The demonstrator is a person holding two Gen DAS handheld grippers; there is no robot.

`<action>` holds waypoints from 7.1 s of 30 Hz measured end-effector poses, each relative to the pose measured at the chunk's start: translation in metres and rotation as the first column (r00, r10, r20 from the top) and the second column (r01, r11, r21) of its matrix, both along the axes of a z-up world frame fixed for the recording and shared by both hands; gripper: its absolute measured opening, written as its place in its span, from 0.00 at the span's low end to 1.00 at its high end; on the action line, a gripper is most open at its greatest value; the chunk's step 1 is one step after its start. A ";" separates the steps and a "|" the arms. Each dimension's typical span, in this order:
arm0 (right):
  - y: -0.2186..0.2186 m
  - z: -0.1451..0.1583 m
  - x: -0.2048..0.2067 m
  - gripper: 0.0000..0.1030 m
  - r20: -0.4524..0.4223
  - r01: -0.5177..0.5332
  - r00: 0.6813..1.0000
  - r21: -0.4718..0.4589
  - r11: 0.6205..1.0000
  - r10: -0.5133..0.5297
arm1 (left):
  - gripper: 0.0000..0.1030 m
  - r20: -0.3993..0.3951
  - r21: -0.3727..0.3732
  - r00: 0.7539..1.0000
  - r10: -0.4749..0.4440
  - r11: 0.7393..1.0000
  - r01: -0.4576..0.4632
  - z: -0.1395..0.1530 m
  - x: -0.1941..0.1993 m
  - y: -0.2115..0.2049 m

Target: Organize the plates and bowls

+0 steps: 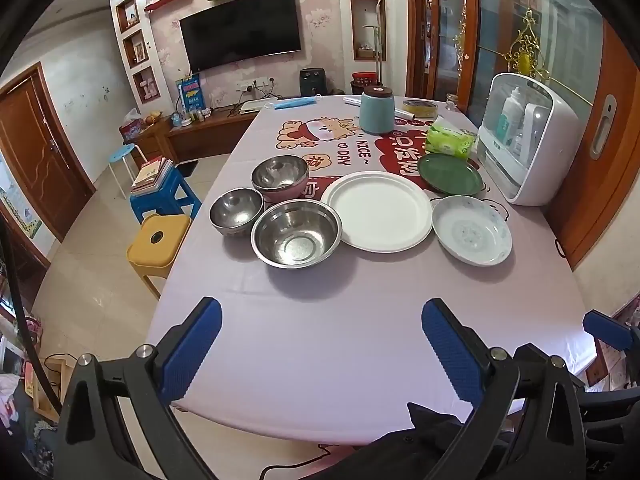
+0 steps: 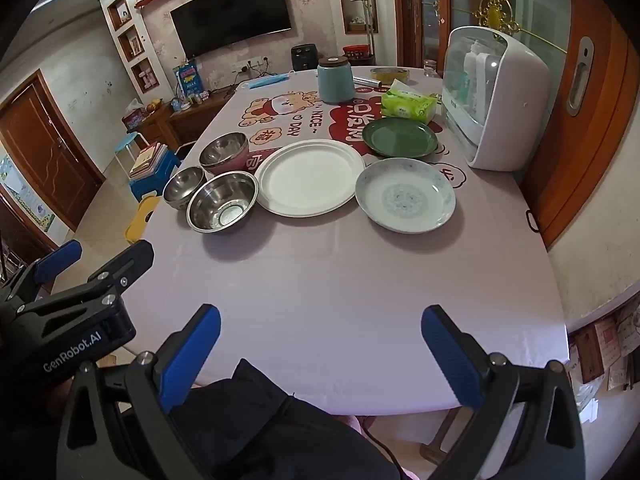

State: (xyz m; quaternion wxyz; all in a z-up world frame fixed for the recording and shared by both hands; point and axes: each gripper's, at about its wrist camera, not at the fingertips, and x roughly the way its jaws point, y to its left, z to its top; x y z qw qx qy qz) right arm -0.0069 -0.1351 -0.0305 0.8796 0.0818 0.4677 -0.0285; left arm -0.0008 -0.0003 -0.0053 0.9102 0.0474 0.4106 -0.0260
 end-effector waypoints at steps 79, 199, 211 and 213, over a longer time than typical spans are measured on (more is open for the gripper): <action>-0.059 0.007 0.134 0.98 0.034 -0.058 0.998 0.168 0.984 0.053 | 0.97 -0.154 0.030 0.987 -0.042 0.998 0.047 0.009 0.180 0.002; -0.110 -0.134 0.336 0.22 -0.177 -0.029 0.982 0.173 0.984 0.060 | 0.36 -0.492 -0.071 0.855 -0.164 0.986 0.148 -0.167 0.390 -0.029; -0.121 -0.094 0.292 0.22 -0.109 0.021 0.994 0.168 0.986 -0.003 | 0.36 -0.407 -0.084 0.888 -0.212 0.977 0.195 -0.121 0.352 -0.038; -0.122 -0.089 0.285 0.22 -0.099 0.024 0.995 0.169 0.985 -0.008 | 0.36 -0.398 -0.083 0.891 -0.218 0.976 0.201 -0.114 0.344 -0.038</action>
